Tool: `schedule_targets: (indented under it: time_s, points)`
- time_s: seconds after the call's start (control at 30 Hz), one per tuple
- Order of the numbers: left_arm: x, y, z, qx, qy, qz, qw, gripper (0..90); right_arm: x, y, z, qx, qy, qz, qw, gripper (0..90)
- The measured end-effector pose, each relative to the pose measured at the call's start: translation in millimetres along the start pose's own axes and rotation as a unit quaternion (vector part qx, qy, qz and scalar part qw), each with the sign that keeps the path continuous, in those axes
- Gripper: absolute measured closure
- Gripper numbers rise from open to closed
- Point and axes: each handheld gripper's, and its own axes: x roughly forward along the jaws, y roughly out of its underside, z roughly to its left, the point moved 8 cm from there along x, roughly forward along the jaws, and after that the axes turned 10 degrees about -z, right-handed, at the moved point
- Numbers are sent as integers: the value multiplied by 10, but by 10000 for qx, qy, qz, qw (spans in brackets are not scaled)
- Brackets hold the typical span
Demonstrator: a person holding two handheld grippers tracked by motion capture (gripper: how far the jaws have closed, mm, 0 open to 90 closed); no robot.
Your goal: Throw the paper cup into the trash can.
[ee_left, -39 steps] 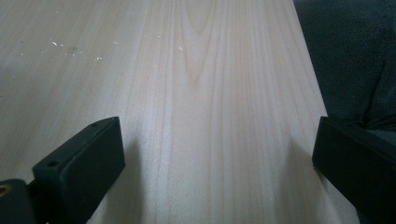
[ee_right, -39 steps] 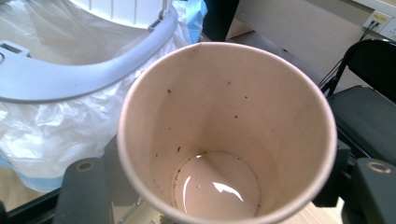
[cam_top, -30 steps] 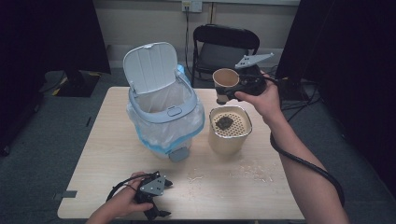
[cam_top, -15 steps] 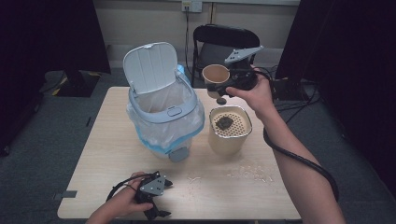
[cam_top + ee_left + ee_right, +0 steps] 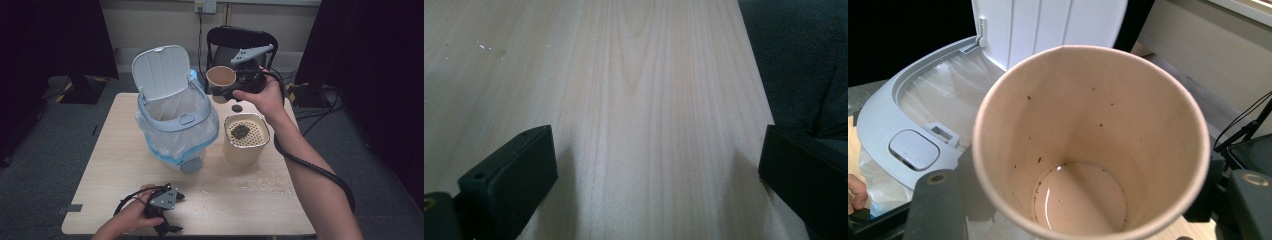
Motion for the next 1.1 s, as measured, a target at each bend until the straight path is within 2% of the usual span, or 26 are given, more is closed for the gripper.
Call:
schedule_targets:
  time_s: [0.67, 0.93, 1.1]
  points:
    - [1, 0, 0, -13, -12, -5, 10000, 16, 274, -264, 187, -118, -219, -34, 9997, 288]
    - [6, -1, -6, -11, 7, -4, 10000, 9, 428, -342, 299, -115, -349, -89, 9993, 287]
    - [9, -2, -6, -10, 6, -22, 10000, 7, 533, -365, 364, -158, -433, -34, 9989, 286]
